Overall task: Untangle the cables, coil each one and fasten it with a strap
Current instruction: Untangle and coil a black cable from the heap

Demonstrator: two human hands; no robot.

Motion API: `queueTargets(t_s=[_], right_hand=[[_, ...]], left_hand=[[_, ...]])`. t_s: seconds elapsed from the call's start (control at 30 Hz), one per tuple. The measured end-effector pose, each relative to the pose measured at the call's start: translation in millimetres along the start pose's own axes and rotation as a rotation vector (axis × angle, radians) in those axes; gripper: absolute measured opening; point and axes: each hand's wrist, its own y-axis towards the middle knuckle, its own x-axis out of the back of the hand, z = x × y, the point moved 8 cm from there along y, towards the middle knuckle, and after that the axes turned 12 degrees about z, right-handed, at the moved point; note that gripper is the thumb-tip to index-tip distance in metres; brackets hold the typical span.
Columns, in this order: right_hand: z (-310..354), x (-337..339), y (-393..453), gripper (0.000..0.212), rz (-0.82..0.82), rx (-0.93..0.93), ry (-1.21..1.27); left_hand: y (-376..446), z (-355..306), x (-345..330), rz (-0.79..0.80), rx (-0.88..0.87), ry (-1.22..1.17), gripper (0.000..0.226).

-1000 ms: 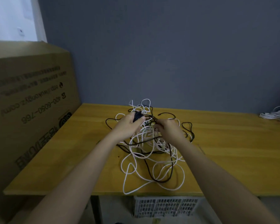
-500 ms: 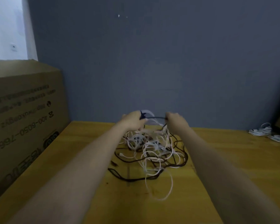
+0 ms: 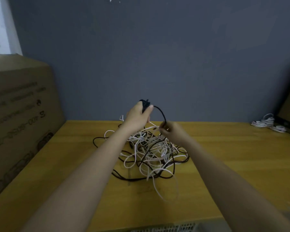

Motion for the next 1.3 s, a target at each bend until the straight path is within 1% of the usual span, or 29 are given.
queueTargets(t_s=[0.1, 0.17, 0.23, 0.27, 0.3, 0.33, 0.37, 0.4, 0.43, 0.47, 0.5, 0.53, 0.57, 0.6, 0.63, 0.7, 0.73, 0.77, 0.8, 0.87, 0.97, 1.03, 1.07, 1.13, 1.2, 1.3], right_hand=[[-16.7, -18.4, -13.4, 0.033, 0.052, -0.018, 0.026], [-24.9, -21.6, -21.0, 0.035, 0.026, -0.018, -0.045], [-28.9, -20.5, -28.7, 0.026, -0.063, -0.018, -0.155], [-33.3, -16.5, -33.3, 0.025, -0.133, -0.047, -0.22], [-40.2, -11.6, -39.3, 0.027, -0.191, -0.103, -0.278], [-49.8, -9.5, -45.5, 0.029, -0.204, -0.169, -0.322], [-59.6, -10.9, -50.3, 0.032, -0.175, -0.223, -0.355], [-68.1, -14.5, -53.4, 0.036, -0.123, -0.255, -0.378], [-72.6, -16.5, -55.9, 0.038, -0.089, -0.272, -0.369], [-72.5, -15.1, -57.2, 0.037, -0.096, -0.272, -0.321], [-67.6, -11.3, -57.9, 0.034, -0.136, -0.251, -0.263], [-59.5, -5.3, -58.5, 0.033, -0.214, -0.197, -0.22], [-47.6, 0.7, -59.0, 0.034, -0.292, -0.124, -0.213], [-35.6, 3.5, -57.8, 0.038, -0.334, -0.053, -0.23], [-24.1, 1.6, -55.1, 0.044, -0.31, 0.001, -0.262], [-17.6, -15.4, -40.6, 0.052, -0.114, -0.002, -0.361], [-21.8, -24.3, -33.2, 0.051, -0.022, -0.039, -0.417], [-25.4, -28.4, -28.6, 0.046, 0.012, -0.073, -0.465], [-26.3, -27.9, -25.4, 0.038, -0.018, -0.081, -0.479], [-23.4, -20.0, -26.4, 0.023, -0.143, -0.072, -0.374], [-13.2, -7.1, -33.1, 0.02, -0.25, -0.044, -0.1], [-2.3, 3.6, -41.2, 0.017, -0.351, 0.012, 0.082], [1.6, 6.8, -44.2, 0.016, -0.376, 0.034, 0.183], [8.3, 6.8, -47.4, 0.015, -0.355, 0.065, 0.361], [13.0, 1.4, -47.7, 0.013, -0.3, 0.069, 0.472], [15.3, -7.3, -45.7, 0.013, -0.271, 0.045, 0.506]], left_hand=[[-9.5, -2.0, 9.7, -0.035, 0.004, -0.207, 0.028], [-16.9, -1.4, 12.9, -0.03, 0.007, -0.31, 0.025], [-24.5, 1.7, 15.4, -0.049, 0.024, -0.394, 0.022], [-29.2, 4.3, 19.2, -0.091, 0.03, -0.468, 0.021], [-34.9, 6.7, 24.5, -0.137, 0.037, -0.558, 0.021], [-39.8, 9.5, 30.4, -0.175, 0.038, -0.607, 0.021], [-43.2, 11.5, 35.3, -0.187, 0.034, -0.591, 0.021], [-45.1, 12.3, 37.9, -0.169, 0.029, -0.526, 0.022], [-46.2, 13.6, 37.4, -0.134, 0.024, -0.465, 0.022], [-47.7, 13.2, 35.9, -0.103, 0.018, -0.422, 0.022], [-49.2, 12.1, 33.6, -0.083, 0.016, -0.401, 0.024], [-51.4, 9.6, 31.3, -0.068, 0.011, -0.397, 0.025], [-53.2, 6.7, 28.8, -0.052, 0.003, -0.398, 0.026], [-55.0, 2.7, 25.9, -0.031, -0.005, -0.395, 0.027], [-56.3, -0.8, 22.8, -0.01, -0.015, -0.395, 0.027], [-58.0, -5.9, 17.5, 0.027, -0.029, -0.401, 0.024], [-59.3, -8.0, 15.9, 0.04, -0.033, -0.402, 0.022], [-59.6, -8.9, 14.2, 0.049, -0.037, -0.399, 0.022], [-61.1, -9.4, 14.5, 0.048, -0.035, -0.39, 0.022], [-63.0, -3.6, 16.7, 0.02, -0.006, -0.361, 0.022], [-65.6, 12.1, 25.2, -0.054, 0.052, -0.273, 0.023], [-67.2, 19.1, 25.4, -0.06, 0.073, -0.213, 0.022], [-68.3, 20.9, 23.9, -0.058, 0.085, -0.197, 0.022], [-68.3, 23.4, 15.9, -0.046, 0.109, -0.2, 0.023], [-64.8, 23.7, 4.2, -0.029, 0.117, -0.215, 0.027], [-55.5, 26.2, -14.4, -0.017, 0.159, -0.176, 0.038]])
